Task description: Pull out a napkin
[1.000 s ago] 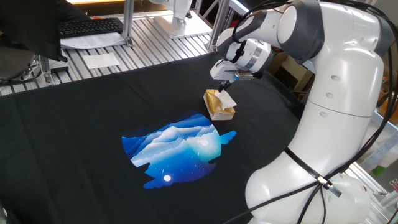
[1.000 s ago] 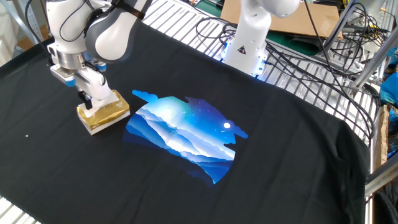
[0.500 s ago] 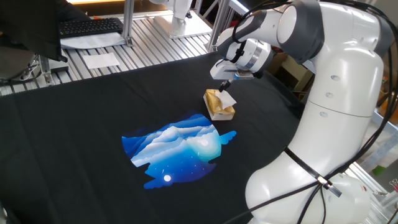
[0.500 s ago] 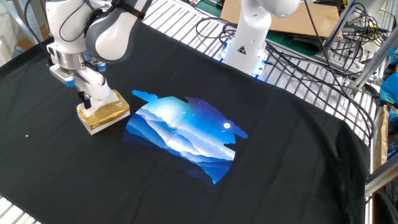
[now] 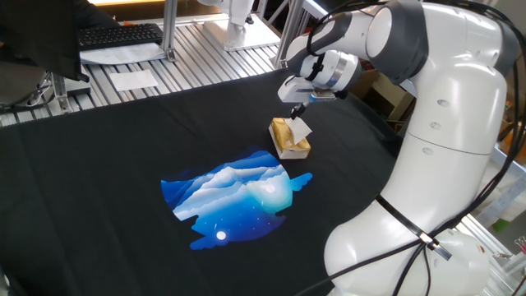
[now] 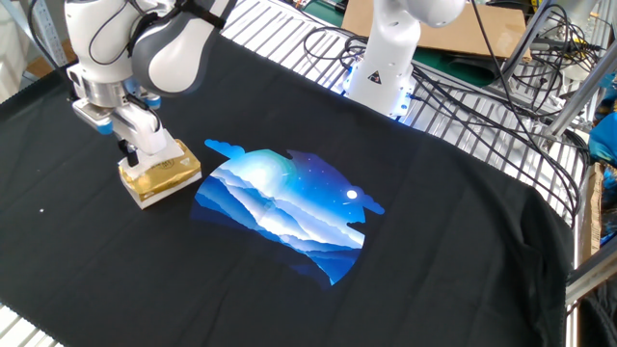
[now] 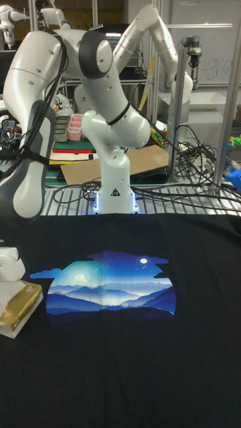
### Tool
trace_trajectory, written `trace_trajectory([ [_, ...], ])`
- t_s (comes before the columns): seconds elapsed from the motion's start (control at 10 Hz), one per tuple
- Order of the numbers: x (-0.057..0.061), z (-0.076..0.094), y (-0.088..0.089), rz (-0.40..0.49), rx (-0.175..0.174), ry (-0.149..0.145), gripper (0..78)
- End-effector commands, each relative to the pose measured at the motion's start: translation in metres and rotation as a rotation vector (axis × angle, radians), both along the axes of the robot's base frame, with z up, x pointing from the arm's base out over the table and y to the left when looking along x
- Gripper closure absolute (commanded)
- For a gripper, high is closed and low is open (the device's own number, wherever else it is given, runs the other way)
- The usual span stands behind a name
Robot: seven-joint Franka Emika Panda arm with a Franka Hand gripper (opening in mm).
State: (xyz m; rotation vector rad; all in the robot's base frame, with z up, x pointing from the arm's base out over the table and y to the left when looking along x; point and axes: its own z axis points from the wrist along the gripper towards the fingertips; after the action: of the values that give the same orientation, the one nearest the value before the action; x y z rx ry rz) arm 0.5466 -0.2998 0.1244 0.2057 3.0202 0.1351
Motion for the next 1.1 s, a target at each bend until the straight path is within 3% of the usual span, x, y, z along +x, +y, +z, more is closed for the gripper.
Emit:
trace_trajectory([
  [0.1, 0.0, 0.008, -0.002, -0.002, -0.001, 0.014, 75.0],
  [1.1, -0.003, 0.032, -0.01, 0.001, 0.0, 0.059, 75.0],
])
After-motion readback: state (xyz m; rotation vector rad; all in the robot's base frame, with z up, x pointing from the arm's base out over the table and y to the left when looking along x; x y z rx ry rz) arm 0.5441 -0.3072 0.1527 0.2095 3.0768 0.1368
